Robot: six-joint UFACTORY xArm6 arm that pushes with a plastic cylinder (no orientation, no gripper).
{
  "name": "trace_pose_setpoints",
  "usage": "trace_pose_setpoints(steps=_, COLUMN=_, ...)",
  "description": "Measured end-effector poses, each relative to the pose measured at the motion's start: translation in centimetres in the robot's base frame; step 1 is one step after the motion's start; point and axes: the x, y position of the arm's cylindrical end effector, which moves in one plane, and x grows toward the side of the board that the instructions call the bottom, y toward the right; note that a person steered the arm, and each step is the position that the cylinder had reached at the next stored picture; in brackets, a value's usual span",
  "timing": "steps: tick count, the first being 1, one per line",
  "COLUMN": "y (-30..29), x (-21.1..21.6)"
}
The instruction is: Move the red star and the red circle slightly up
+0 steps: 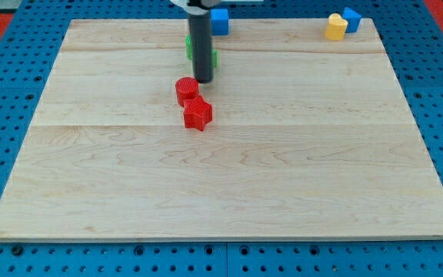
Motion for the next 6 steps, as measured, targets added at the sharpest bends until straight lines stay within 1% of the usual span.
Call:
trace_pose_setpoints(steps=1, y=1.4, x=4.5)
trace_pose_setpoints(steps=2, y=-0.7, x=9.3)
trace_pose_setpoints(steps=3, y=-4.4, x=12.2)
trace_pose_setpoints(steps=4, y=-6.7, x=13.2)
trace_pose_setpoints(steps=6, y=-6.8, x=7.3)
